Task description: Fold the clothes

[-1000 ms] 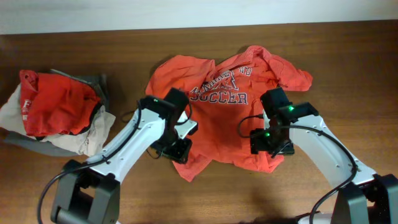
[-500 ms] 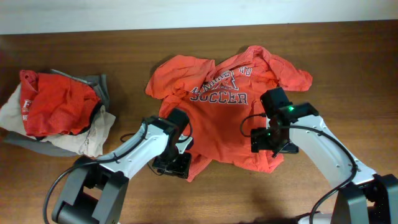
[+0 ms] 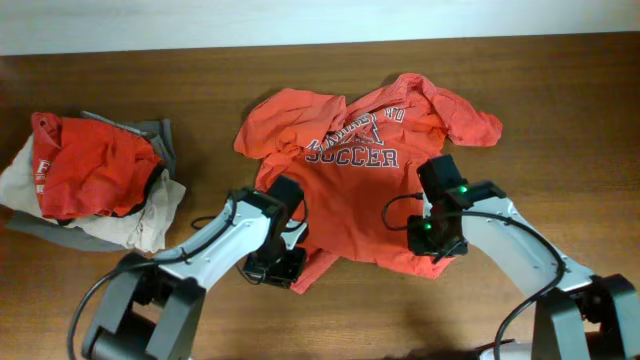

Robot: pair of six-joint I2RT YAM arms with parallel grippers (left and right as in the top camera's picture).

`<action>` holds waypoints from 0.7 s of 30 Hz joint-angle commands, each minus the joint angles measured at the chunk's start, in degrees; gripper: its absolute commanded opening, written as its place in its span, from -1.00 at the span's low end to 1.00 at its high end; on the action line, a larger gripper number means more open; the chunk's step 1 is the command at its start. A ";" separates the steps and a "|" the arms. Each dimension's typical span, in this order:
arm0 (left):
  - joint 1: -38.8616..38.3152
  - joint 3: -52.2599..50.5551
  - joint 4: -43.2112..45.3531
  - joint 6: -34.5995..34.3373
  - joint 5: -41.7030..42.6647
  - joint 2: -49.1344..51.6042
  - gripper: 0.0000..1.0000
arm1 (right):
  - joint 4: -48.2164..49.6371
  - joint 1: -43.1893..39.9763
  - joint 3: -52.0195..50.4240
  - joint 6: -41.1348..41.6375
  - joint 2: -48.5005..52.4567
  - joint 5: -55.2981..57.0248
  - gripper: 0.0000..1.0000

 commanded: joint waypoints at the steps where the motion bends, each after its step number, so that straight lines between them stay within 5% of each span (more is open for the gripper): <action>1: 0.00 1.70 -2.89 -0.48 -0.46 -5.53 -0.99 | -0.87 -0.94 1.49 0.50 -0.72 4.72 -0.92; 12: -0.02 3.80 -13.44 -0.79 -0.46 -18.73 -0.99 | -15.23 -15.02 26.32 -1.51 -2.71 13.51 -0.91; 21: -1.81 3.80 -15.04 -1.73 0.42 -20.35 -0.99 | -11.74 -18.12 27.78 -1.95 -0.83 13.79 -0.89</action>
